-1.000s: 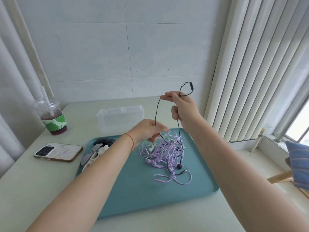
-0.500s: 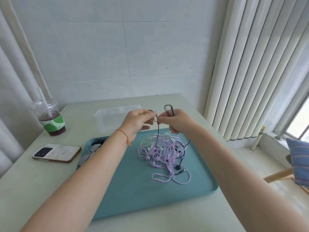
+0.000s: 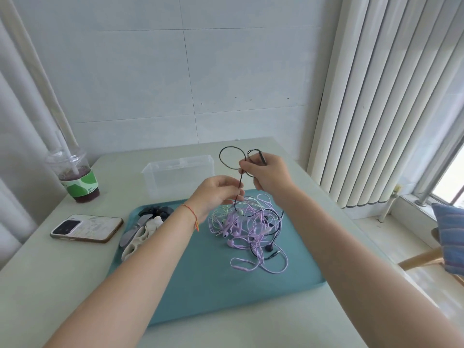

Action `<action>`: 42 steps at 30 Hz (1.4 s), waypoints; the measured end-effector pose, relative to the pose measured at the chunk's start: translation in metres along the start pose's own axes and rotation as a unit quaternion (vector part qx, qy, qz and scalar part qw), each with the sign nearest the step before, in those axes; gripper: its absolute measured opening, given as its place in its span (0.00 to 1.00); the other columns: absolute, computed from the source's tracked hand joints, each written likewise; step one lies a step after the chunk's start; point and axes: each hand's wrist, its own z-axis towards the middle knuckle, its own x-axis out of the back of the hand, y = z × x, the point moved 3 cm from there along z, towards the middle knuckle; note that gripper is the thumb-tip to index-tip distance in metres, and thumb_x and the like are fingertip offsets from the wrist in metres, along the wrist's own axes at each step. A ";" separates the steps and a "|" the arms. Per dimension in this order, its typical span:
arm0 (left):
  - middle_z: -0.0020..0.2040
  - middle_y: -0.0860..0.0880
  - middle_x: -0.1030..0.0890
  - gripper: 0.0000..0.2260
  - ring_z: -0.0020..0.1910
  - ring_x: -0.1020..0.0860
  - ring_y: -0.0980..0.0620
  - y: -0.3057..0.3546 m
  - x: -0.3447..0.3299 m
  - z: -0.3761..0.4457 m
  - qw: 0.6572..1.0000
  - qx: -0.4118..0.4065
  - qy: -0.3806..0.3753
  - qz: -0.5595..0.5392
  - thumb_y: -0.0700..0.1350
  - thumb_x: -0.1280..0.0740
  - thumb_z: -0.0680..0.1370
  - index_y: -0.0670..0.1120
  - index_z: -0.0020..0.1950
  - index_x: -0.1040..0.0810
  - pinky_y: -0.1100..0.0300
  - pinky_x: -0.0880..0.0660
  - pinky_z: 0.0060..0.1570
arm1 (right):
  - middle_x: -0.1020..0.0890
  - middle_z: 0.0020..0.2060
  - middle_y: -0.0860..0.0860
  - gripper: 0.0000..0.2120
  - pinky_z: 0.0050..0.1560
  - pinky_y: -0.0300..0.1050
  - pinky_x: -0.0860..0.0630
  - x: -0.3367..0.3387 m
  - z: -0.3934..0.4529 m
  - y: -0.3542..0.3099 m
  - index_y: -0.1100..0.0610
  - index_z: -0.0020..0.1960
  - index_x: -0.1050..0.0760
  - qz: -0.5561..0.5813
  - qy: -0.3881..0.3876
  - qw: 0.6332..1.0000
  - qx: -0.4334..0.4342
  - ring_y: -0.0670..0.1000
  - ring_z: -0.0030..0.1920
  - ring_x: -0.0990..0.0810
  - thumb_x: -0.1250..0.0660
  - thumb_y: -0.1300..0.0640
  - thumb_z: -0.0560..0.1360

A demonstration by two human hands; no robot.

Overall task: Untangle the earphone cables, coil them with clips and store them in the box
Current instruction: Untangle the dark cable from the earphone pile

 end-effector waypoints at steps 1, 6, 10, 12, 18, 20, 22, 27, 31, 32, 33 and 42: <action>0.43 0.45 0.15 0.04 0.45 0.17 0.48 -0.003 0.000 -0.002 1.000 -0.003 -0.002 0.020 0.36 0.32 0.76 0.43 0.48 0.20 0.54 0.23 0.53 | 0.17 0.39 0.56 0.04 0.20 0.34 0.38 -0.001 0.001 -0.001 0.64 0.45 0.21 0.017 0.014 1.000 -0.002 0.47 0.19 0.34 0.31 0.62 0.75; 0.40 0.47 0.15 0.03 0.38 0.18 0.54 -0.013 0.006 -0.004 0.994 -0.012 0.024 0.102 0.36 0.29 0.74 0.43 0.45 0.18 0.61 0.23 0.48 | 0.17 0.37 0.54 0.03 0.20 0.34 0.38 -0.005 0.002 -0.005 0.61 0.43 0.22 0.077 0.088 0.993 -0.007 0.48 0.19 0.33 0.32 0.62 0.75; 0.40 0.51 0.15 0.02 0.41 0.19 0.56 -0.015 0.013 -0.002 0.978 -0.026 0.040 0.201 0.44 0.27 0.74 0.47 0.44 0.16 0.63 0.24 0.49 | 0.17 0.36 0.51 0.03 0.21 0.34 0.38 -0.005 0.005 -0.006 0.59 0.42 0.23 0.083 0.109 0.991 -0.003 0.49 0.20 0.31 0.32 0.61 0.75; 0.41 0.53 0.15 0.02 0.41 0.20 0.57 -0.015 0.015 -0.002 0.975 -0.032 0.057 0.214 0.47 0.27 0.74 0.49 0.42 0.16 0.64 0.25 0.47 | 0.17 0.36 0.51 0.03 0.21 0.33 0.38 -0.004 0.006 -0.005 0.59 0.43 0.24 0.074 0.109 0.991 -0.009 0.49 0.20 0.30 0.33 0.60 0.75; 0.43 0.52 0.15 0.04 0.45 0.18 0.55 -0.010 0.022 0.002 0.978 -0.072 0.138 0.140 0.46 0.27 0.74 0.47 0.45 0.15 0.61 0.24 0.51 | 0.15 0.38 0.52 0.05 0.20 0.33 0.38 -0.005 0.002 0.004 0.62 0.47 0.23 0.010 0.055 0.997 -0.050 0.49 0.20 0.30 0.34 0.60 0.76; 0.41 0.53 0.15 0.02 0.41 0.19 0.56 -0.004 0.022 0.003 0.976 -0.089 0.153 0.130 0.45 0.27 0.74 0.49 0.42 0.15 0.61 0.24 0.48 | 0.16 0.37 0.52 0.05 0.20 0.34 0.39 -0.008 0.000 0.006 0.62 0.47 0.23 -0.001 0.027 0.997 -0.067 0.49 0.20 0.30 0.34 0.60 0.77; 0.39 0.52 0.15 0.02 0.39 0.19 0.57 -0.001 0.025 0.004 0.972 -0.105 0.171 0.122 0.45 0.27 0.74 0.48 0.42 0.16 0.62 0.24 0.45 | 0.16 0.36 0.53 0.04 0.19 0.34 0.39 -0.010 -0.002 0.009 0.62 0.47 0.23 -0.004 0.022 0.997 -0.072 0.49 0.20 0.30 0.35 0.61 0.77; 0.39 0.48 0.16 0.04 0.39 0.19 0.53 0.006 0.034 0.000 0.982 -0.087 0.166 -0.015 0.42 0.27 0.74 0.45 0.40 0.18 0.61 0.22 0.44 | 0.17 0.34 0.52 0.03 0.19 0.34 0.39 0.001 0.003 0.015 0.58 0.44 0.26 -0.021 0.076 0.993 -0.086 0.49 0.20 0.30 0.37 0.61 0.77; 0.34 0.46 0.18 0.04 0.33 0.19 0.50 0.016 0.036 -0.003 0.981 -0.081 0.125 -0.124 0.40 0.30 0.77 0.42 0.42 0.22 0.59 0.20 0.39 | 0.20 0.32 0.52 0.06 0.23 0.37 0.37 0.006 0.004 0.019 0.57 0.41 0.29 -0.030 0.081 0.991 -0.107 0.48 0.21 0.31 0.36 0.59 0.76; 0.32 0.47 0.19 0.05 0.30 0.21 0.51 0.017 0.036 -0.002 0.981 -0.080 0.124 -0.128 0.40 0.31 0.77 0.42 0.42 0.23 0.58 0.20 0.37 | 0.21 0.31 0.52 0.06 0.24 0.37 0.37 0.006 0.003 0.021 0.57 0.40 0.29 -0.030 0.078 0.990 -0.114 0.49 0.21 0.32 0.35 0.59 0.76; 0.29 0.48 0.22 0.05 0.27 0.24 0.52 0.018 0.036 -0.002 0.980 -0.078 0.130 -0.126 0.40 0.31 0.77 0.42 0.42 0.23 0.58 0.20 0.36 | 0.21 0.30 0.52 0.07 0.24 0.38 0.37 0.005 0.003 0.022 0.57 0.39 0.29 -0.029 0.076 0.989 -0.120 0.49 0.22 0.32 0.35 0.59 0.76; 0.23 0.54 0.36 0.09 0.20 0.42 0.57 -0.013 0.038 0.005 0.982 -0.014 0.184 -0.032 0.43 0.27 0.74 0.45 0.38 0.25 0.68 0.44 0.21 | 0.20 0.31 0.53 0.04 0.21 0.33 0.38 0.005 0.001 0.041 0.61 0.47 0.25 -0.087 0.000 0.977 -0.194 0.46 0.18 0.30 0.34 0.60 0.75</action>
